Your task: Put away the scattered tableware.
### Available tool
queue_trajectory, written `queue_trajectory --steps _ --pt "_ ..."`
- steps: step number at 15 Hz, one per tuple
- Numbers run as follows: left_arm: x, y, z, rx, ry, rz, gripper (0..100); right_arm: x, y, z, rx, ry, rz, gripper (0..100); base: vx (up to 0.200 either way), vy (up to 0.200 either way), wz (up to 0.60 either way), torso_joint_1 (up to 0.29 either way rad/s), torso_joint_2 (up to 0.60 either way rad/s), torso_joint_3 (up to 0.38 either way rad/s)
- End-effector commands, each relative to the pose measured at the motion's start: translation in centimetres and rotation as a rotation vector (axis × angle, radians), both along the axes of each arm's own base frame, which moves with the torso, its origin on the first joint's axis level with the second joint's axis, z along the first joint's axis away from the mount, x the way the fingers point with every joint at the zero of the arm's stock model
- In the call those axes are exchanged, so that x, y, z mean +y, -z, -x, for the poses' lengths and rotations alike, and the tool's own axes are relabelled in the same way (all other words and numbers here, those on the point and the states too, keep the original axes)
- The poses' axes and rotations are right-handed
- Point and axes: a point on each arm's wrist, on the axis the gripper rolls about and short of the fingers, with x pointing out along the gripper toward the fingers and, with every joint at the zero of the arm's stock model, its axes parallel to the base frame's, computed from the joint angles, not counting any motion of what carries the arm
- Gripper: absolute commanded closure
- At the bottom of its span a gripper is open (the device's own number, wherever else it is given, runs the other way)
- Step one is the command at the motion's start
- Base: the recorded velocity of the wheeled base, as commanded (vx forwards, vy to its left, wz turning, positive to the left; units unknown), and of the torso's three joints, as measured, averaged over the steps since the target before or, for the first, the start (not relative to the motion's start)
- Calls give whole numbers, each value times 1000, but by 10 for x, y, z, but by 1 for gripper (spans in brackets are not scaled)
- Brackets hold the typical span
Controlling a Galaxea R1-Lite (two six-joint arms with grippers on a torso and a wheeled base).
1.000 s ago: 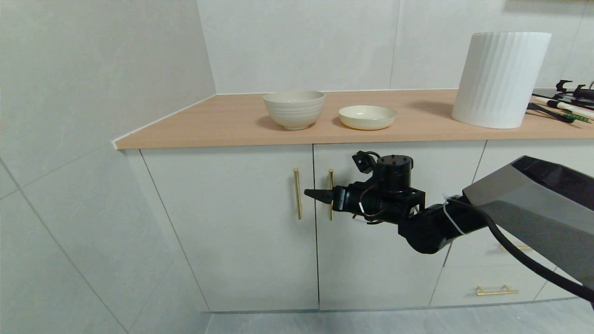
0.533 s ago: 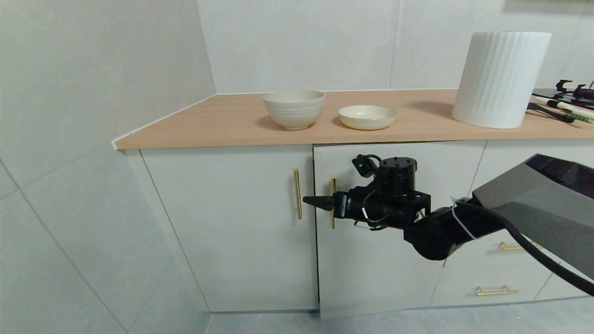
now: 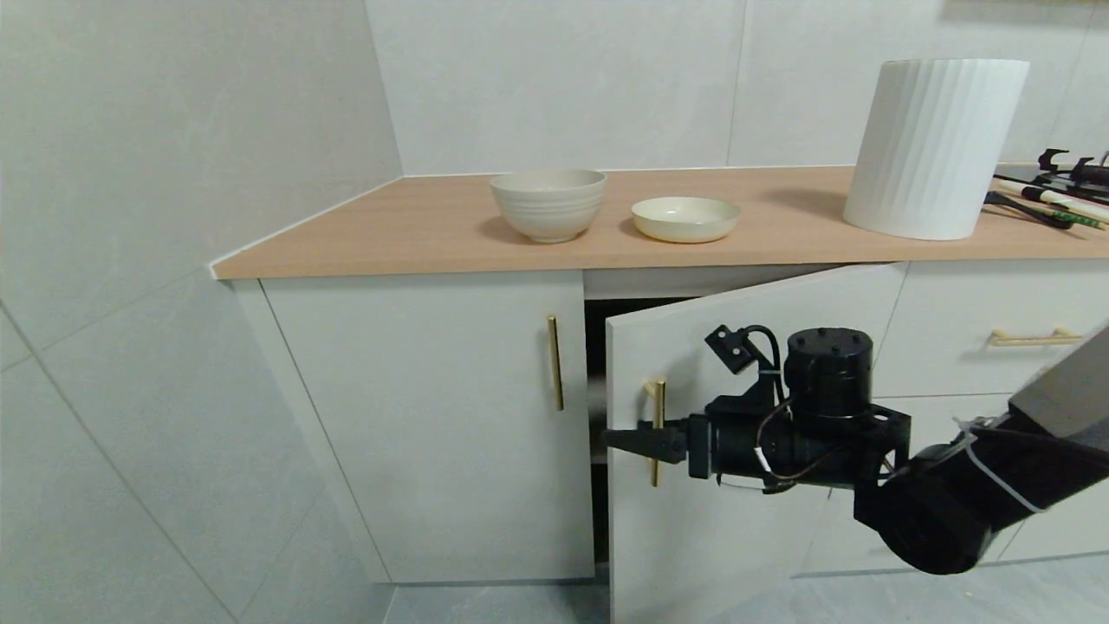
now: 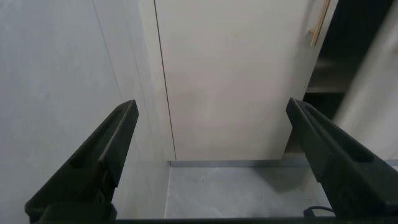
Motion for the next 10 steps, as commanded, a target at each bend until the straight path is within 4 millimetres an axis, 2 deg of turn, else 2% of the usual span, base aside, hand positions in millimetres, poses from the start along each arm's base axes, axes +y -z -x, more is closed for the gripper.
queue_trajectory --steps 1,6,10 --pt "0 0 0 1 0 0 0 -17 -19 29 -24 -57 -29 0 0 0 0 0 0 0" --pt "0 0 0 1 0 0 0 -32 -4 57 47 -69 19 0 0 0 0 0 0 0" --pt "0 0 0 1 0 0 0 -35 -9 72 -19 -93 -31 0 0 0 0 0 0 0"
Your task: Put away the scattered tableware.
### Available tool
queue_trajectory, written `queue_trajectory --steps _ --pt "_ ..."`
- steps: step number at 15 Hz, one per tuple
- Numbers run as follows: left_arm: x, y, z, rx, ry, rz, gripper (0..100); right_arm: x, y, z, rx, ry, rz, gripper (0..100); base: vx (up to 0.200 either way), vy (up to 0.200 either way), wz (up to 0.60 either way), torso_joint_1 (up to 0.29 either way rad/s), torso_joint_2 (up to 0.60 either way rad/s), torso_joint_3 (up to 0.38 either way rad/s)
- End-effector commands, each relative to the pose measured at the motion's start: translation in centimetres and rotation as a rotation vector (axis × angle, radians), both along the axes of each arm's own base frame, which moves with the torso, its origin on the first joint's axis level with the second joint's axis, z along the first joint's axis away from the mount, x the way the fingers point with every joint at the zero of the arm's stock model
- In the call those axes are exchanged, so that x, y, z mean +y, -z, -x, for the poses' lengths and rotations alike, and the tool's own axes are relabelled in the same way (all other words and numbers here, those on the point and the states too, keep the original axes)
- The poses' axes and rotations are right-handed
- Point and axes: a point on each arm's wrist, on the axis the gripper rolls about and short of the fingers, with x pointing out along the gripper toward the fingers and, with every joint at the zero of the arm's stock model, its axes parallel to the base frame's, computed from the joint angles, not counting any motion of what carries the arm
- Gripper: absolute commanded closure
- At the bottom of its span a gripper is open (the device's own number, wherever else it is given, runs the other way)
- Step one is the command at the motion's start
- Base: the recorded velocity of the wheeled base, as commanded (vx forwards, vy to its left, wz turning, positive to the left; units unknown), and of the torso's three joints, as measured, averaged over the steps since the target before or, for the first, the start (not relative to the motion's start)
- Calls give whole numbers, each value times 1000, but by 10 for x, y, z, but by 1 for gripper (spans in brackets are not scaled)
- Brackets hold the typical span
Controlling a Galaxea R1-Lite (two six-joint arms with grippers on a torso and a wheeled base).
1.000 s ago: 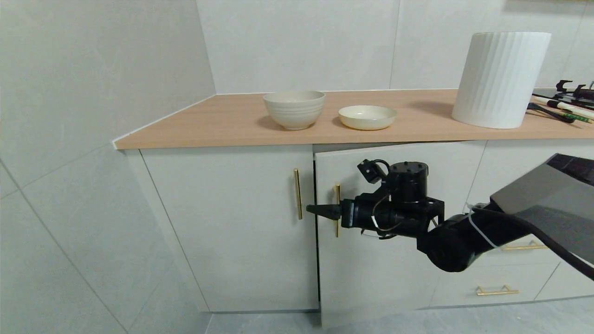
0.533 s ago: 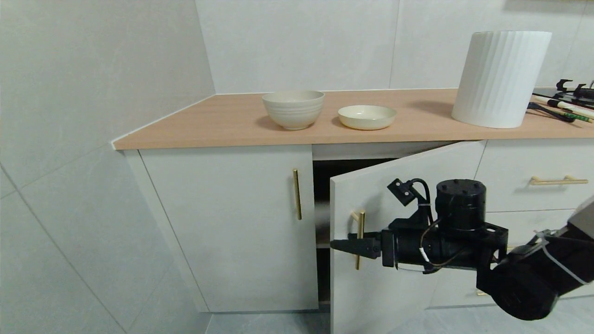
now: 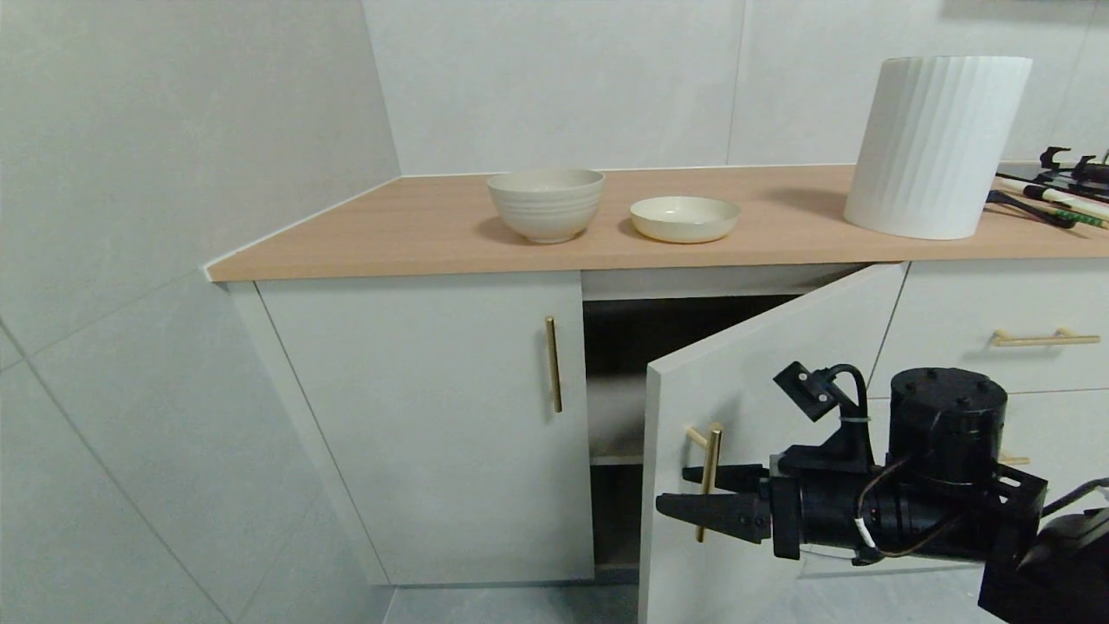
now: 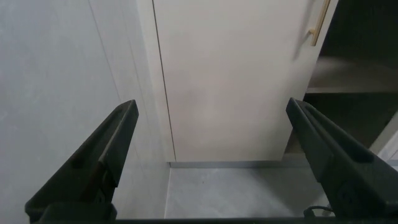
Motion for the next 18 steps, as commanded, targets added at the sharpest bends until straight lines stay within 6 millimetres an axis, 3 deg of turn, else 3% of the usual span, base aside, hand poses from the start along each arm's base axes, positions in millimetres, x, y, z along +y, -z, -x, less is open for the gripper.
queue_trajectory --steps 1,7,9,11,12,13,14,15,16,17,18 --pt "0 0 0 1 0 -3 0 -1 -3 9 -17 -27 -14 0 0 0 0 0 0 0" --pt "-1 -2 0 -10 22 -109 0 3 -3 13 -25 -45 -19 0 0 0 0 0 0 0" --pt "-2 -46 13 -120 89 -106 0 4 -4 12 -28 -45 -22 0 0 0 0 0 0 0" --pt "-4 -108 11 -64 240 -90 0 7 -3 13 -28 -58 -22 0 0 0 0 0 0 0" --pt "-5 -125 4 -19 289 -71 0 9 -3 14 -28 -67 -22 0 0 0 0 0 0 0" --pt "-8 -154 -21 86 412 -13 0 11 -3 14 -29 -73 -23 0 0 0 0 0 0 0" --pt "-10 -164 -34 126 457 19 0 11 -3 14 -29 -73 -23 0 0 0 0 0 0 0" --pt "-15 -175 -81 281 610 121 0 16 -3 13 -32 -84 -25 0 0 0 0 0 0 0" --pt "-21 -171 -109 375 728 158 0 18 -1 11 -28 -85 -22 0 0 0 0 0 0 0" --pt "-23 -169 -117 399 761 167 0 18 0 11 -25 -85 -20 0 0 0 0 0 0 0" --pt "-37 -153 -159 509 896 223 0 22 3 7 -20 -87 -17 0 0 0 0 0 0 0"
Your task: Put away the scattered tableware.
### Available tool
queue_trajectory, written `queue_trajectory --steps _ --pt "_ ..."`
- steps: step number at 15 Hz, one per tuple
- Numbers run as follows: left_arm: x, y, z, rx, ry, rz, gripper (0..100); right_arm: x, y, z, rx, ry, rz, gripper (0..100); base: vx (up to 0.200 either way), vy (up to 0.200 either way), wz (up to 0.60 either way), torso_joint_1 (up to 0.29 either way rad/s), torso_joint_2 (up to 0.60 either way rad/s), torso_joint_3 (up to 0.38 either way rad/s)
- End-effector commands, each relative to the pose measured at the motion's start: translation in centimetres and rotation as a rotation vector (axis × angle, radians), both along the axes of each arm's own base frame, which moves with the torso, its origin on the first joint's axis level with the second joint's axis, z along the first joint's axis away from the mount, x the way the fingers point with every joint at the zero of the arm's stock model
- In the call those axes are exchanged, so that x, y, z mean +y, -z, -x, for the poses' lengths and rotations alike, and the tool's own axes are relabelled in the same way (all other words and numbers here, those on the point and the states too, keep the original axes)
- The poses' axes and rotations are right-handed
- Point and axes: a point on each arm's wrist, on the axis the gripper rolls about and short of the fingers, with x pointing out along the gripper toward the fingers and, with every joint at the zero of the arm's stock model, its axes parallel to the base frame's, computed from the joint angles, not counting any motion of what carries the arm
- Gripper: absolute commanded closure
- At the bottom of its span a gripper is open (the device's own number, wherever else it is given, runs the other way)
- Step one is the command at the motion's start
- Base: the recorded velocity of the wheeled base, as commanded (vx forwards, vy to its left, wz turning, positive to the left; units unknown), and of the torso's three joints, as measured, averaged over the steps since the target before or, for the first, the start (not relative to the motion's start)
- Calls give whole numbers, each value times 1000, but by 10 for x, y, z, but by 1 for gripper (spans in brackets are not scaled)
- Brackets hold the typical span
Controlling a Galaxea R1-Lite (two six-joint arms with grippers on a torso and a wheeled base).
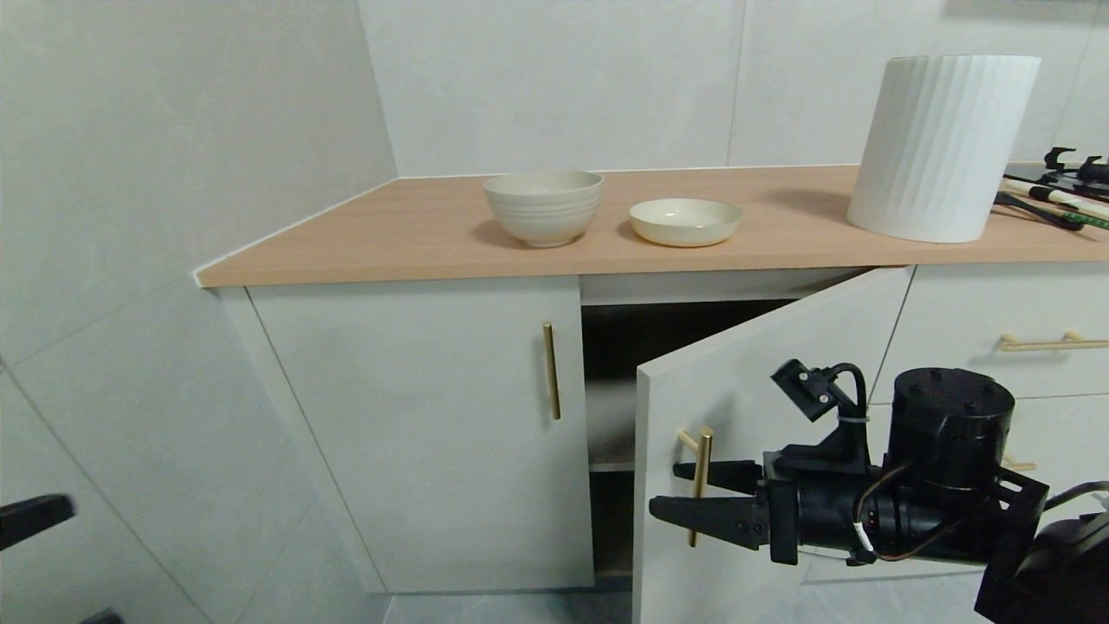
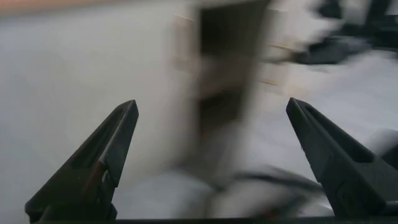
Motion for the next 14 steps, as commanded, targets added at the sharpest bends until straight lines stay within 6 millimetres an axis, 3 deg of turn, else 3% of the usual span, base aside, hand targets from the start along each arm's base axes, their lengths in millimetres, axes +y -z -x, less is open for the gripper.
queue_trajectory --steps 1,2,4,5,7,9,10,12,14 --pt "-33 22 -119 395 325 86 0 16 6 4 14 -48 12 0 0 0 0 0 0 0" --pt "-39 30 -128 427 344 83 0 17 6 2 12 -48 10 0 0 0 0 0 0 0" --pt "-63 75 -161 514 413 65 0 28 4 1 -4 -73 -1 0 0 0 0 0 0 0" --pt "-66 83 -162 521 425 62 0 28 4 1 -5 -74 -2 0 0 0 0 0 0 0" --pt "-77 117 -167 528 458 59 0 29 3 2 -6 -79 -3 0 0 0 0 0 0 0" --pt "-81 127 -170 510 469 60 0 29 3 3 -6 -82 -3 0 0 0 0 0 0 0" --pt "-83 131 -170 518 473 61 100 30 3 3 -5 -85 -2 0 0 0 0 0 0 0" --pt "-92 129 -177 490 500 57 100 32 6 4 2 -91 4 0 0 0 0 0 0 0" --pt "-101 131 -197 446 502 66 100 33 8 3 6 -91 5 0 0 0 0 0 0 0"
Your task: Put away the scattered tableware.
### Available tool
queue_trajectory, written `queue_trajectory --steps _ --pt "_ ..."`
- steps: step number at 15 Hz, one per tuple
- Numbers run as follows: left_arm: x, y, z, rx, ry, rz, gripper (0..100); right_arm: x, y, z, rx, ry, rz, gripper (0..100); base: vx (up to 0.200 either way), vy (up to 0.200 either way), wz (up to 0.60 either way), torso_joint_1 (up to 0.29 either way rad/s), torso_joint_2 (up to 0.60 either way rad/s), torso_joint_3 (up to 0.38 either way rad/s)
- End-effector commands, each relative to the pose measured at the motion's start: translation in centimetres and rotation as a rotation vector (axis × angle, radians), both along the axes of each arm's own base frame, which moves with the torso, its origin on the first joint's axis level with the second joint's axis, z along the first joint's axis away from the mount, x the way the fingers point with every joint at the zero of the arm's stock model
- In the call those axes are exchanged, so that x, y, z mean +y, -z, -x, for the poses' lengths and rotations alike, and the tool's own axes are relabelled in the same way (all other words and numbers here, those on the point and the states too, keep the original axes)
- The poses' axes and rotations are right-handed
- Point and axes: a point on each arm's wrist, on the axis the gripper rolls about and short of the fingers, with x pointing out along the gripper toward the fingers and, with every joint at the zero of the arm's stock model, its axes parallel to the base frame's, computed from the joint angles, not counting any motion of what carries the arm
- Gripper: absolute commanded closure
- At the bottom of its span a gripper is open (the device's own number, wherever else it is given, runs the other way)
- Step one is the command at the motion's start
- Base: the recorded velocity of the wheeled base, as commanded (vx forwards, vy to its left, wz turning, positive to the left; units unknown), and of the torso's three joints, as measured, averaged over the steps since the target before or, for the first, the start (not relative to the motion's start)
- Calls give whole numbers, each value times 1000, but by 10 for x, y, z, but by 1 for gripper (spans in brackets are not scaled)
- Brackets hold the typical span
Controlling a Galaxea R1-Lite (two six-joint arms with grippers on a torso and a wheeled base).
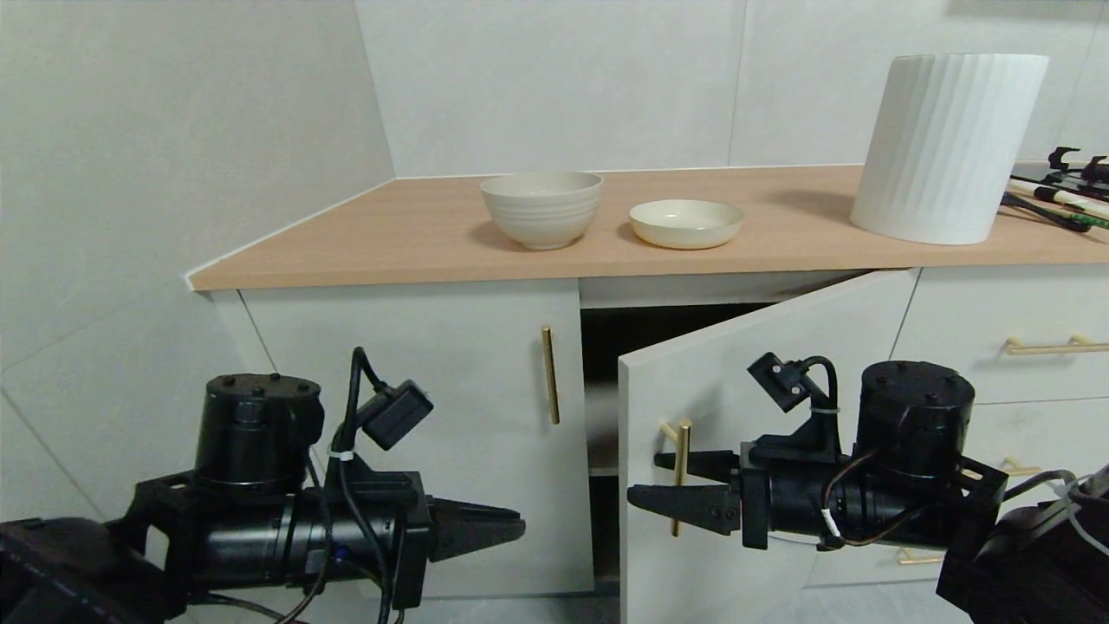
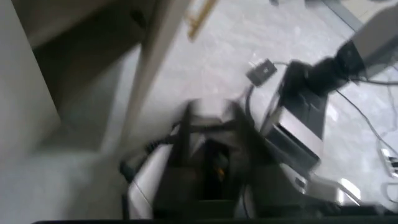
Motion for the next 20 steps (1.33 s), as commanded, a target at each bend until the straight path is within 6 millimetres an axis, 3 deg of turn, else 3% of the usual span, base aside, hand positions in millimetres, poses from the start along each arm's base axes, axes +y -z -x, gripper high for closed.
queue_trajectory --steps 1,4,6,10,13,17,20 --pt "-15 17 -29 12 0 3 100 19 4 15 15 -78 10 0 0 0 0 0 0 0" --pt "-40 43 -72 32 -42 52 100 23 6 14 15 -87 11 0 0 0 0 0 0 0" --pt "-57 57 -85 67 -65 136 100 26 9 14 13 -92 9 0 0 0 0 0 0 0" --pt "-91 89 -102 -34 -80 244 100 27 12 12 13 -92 9 0 0 0 0 0 0 0" --pt "-96 82 -101 -65 -64 264 100 27 12 12 13 -90 9 0 0 0 0 0 0 0" --pt "-109 68 -84 -120 -3 288 100 23 10 11 1 -62 5 0 0 0 0 0 0 0" --pt "-114 59 -75 -133 25 300 100 17 4 7 -43 79 -4 0 0 0 0 0 0 0"
